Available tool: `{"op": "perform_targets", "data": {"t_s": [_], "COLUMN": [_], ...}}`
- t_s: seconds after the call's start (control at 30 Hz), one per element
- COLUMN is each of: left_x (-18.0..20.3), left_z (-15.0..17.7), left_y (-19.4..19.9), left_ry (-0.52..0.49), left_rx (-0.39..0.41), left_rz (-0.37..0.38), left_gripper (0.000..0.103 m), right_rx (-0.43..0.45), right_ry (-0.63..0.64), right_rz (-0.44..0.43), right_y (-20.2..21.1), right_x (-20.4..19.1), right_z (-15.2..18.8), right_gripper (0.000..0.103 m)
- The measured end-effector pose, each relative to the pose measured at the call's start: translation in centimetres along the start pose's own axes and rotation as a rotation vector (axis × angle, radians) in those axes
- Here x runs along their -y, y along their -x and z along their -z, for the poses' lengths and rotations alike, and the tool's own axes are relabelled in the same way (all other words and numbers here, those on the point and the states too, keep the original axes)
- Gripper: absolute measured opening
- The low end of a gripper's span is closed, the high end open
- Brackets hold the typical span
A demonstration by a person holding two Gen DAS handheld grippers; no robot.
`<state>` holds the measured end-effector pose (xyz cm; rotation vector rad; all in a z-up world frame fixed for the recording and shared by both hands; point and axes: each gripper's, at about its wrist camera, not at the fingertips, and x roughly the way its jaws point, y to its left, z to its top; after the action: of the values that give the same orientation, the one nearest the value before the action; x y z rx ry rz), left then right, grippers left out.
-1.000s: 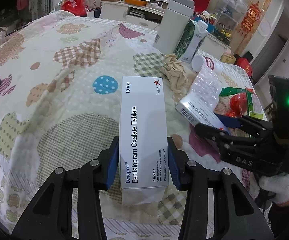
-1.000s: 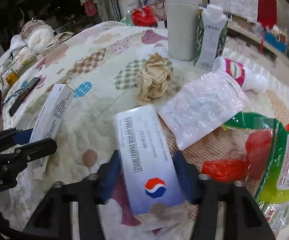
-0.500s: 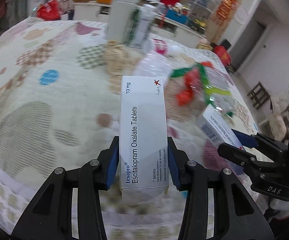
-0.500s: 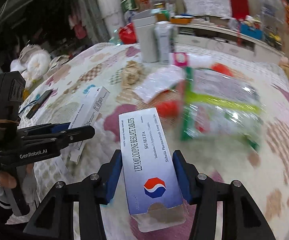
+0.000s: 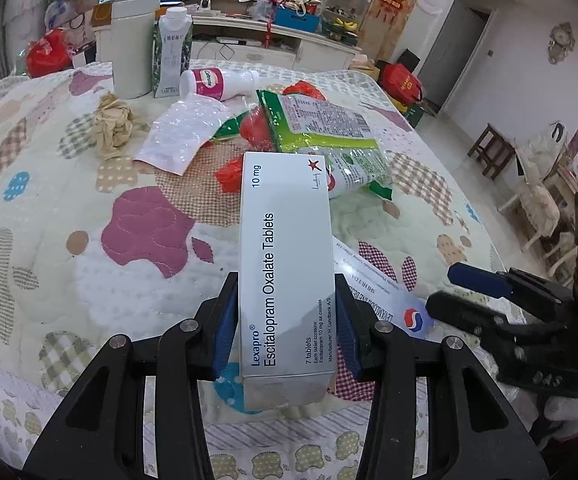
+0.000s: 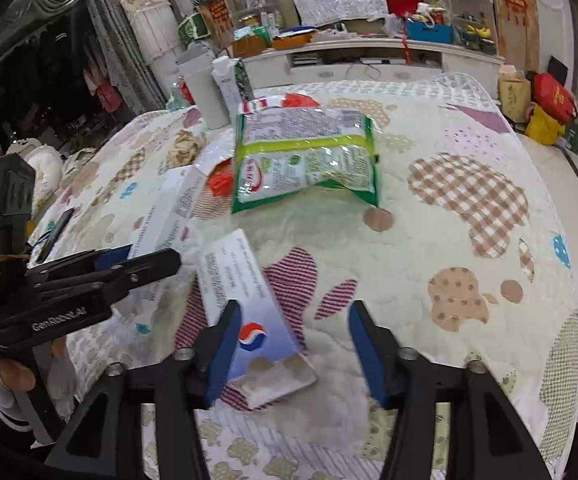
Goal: Collect trash
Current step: 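Carry both medicine boxes over the black trash bin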
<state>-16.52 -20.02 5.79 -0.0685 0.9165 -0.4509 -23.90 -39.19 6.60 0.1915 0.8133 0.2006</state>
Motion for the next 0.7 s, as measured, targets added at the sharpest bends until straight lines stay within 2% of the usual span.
{"op": "perform_targets", "data": {"t_s": [0.03,0.27,0.33,0.37,0.47,0.7], "left_x": [-0.2,-3.0,-3.3,-3.3,-2.4,3.1], "left_z": [0.0,0.4,0.4,0.4,0.3,0.0], "left_y": [0.2,1.0,1.2,1.3,1.4,-0.1], "left_ry": [0.000,0.043,0.054,0.055,0.039,-0.040], "left_rx": [0.004,0.004,0.006,0.010,0.017,0.002], "left_rz": [-0.009,-0.072,-0.074,-0.073,-0.056,0.040], "left_gripper": [0.042,0.042,0.042,0.042,0.042,0.042], "right_rx": [-0.001,-0.080,-0.095,-0.065,-0.062,0.046], "right_ry": [0.021,0.137,0.159,0.176,0.138,0.011], "right_rz": [0.000,-0.015,0.001,0.040,0.004,0.069], "right_y": [-0.2,-4.5,-5.8,-5.8,-4.7,1.7], "right_x": [-0.6,-3.5,-3.7,-3.9,-3.0,1.9], "right_z": [-0.2,-0.8,-0.7,-0.6,-0.4,0.8], "right_gripper": [0.068,0.067,0.050,0.050,0.049,0.049]}}
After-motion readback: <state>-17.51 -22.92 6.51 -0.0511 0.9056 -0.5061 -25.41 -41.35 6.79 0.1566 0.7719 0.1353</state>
